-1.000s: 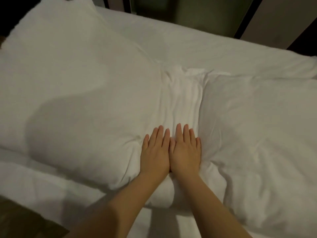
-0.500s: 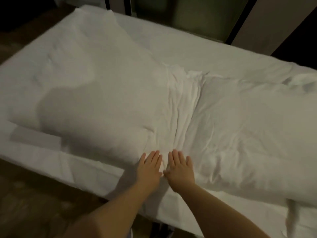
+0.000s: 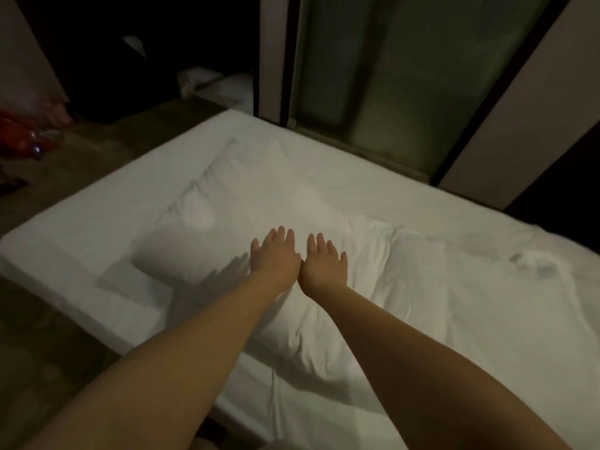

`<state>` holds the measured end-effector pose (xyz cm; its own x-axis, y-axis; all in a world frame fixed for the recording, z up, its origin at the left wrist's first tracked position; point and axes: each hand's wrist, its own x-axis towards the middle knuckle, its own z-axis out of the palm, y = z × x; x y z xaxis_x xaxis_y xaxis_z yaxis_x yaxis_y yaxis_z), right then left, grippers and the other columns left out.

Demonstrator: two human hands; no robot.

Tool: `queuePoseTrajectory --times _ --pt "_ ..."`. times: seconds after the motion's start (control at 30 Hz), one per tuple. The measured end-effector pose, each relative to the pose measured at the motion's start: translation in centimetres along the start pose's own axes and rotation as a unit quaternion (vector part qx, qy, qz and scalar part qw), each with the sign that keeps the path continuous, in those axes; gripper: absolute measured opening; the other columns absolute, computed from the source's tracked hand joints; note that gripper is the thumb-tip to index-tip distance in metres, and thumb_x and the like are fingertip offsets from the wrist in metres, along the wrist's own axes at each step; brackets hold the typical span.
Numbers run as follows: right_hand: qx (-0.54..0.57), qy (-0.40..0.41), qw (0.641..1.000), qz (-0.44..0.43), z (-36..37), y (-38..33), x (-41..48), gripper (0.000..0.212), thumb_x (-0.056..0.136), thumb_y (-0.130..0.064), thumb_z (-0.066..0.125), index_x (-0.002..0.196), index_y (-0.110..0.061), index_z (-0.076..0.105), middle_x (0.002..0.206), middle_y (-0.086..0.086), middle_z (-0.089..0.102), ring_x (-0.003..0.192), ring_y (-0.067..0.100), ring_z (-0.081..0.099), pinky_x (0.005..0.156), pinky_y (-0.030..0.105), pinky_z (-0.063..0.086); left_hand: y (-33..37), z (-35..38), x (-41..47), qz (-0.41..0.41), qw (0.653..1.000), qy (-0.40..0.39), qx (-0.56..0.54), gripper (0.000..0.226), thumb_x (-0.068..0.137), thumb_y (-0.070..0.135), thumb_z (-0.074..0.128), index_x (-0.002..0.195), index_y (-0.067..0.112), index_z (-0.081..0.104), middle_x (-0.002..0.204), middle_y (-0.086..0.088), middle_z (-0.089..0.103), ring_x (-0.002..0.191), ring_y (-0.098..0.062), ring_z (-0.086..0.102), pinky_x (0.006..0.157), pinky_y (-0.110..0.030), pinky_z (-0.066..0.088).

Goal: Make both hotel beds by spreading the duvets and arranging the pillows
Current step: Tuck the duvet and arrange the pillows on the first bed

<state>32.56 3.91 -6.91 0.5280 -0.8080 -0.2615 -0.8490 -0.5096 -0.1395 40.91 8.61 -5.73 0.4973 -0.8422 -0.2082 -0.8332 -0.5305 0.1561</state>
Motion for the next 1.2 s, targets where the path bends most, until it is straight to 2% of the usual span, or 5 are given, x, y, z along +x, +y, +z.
queuePoseTrajectory --times 0.23,0.7,0.83,1.07,1.2 --pt "0.100 0.005 0.995 -0.023 -2.2 -12.4 6.4 0.061 0.101 -0.047 0.028 0.153 -0.031 -0.002 0.161 -0.005 -0.009 0.148 0.028 -0.001 0.115 0.056 0.015 -12.3 -4.0 6.2 -0.067 0.995 0.055 -0.040 0.061 0.101 0.042 0.027 0.152 0.021 0.001 0.160 -0.006 0.000 0.146 -0.026 0.008 0.115 -0.049 0.014" --pt "-0.018 -0.002 0.997 0.077 8.7 -25.8 23.5 0.069 0.094 -0.062 0.029 0.151 -0.039 -0.003 0.159 -0.006 -0.016 0.141 0.042 -0.022 0.103 0.075 -0.002 -32.7 6.0 26.6 -0.217 0.905 -0.259 -0.257 0.123 0.066 0.073 0.063 0.149 0.027 -0.014 0.158 -0.017 -0.002 0.143 -0.038 0.013 0.112 -0.047 0.024" --pt "-0.054 -0.032 0.994 0.083 11.3 -26.1 24.9 0.068 0.095 -0.063 0.022 0.149 -0.039 -0.011 0.157 -0.003 -0.023 0.139 0.042 -0.026 0.101 0.075 -0.006 -33.1 12.2 28.6 -0.250 0.864 -0.266 -0.347 0.115 0.070 0.060 0.071 0.152 0.016 0.003 0.155 -0.015 0.019 0.138 -0.034 0.030 0.108 -0.042 0.029" --pt "-0.029 -0.040 0.995 0.084 10.4 -25.3 25.0 0.063 0.097 -0.058 0.026 0.150 -0.042 -0.005 0.159 -0.006 -0.017 0.141 0.040 -0.023 0.102 0.074 -0.005 -32.1 9.4 26.7 -0.221 0.856 -0.283 -0.371 0.112 0.055 0.093 0.046 0.127 0.007 0.055 0.122 -0.017 0.059 0.113 -0.028 0.056 0.080 -0.028 0.038" --pt "-0.004 -0.019 0.996 0.090 6.9 -23.8 23.5 0.063 0.097 -0.057 0.025 0.150 -0.041 -0.006 0.160 -0.008 -0.013 0.143 0.037 -0.020 0.107 0.071 0.000 -30.1 5.5 25.0 -0.198 0.834 -0.258 -0.445 0.067 0.078 0.058 0.064 0.122 0.008 0.059 0.103 -0.010 0.063 0.088 -0.021 0.059 0.075 -0.027 0.041"
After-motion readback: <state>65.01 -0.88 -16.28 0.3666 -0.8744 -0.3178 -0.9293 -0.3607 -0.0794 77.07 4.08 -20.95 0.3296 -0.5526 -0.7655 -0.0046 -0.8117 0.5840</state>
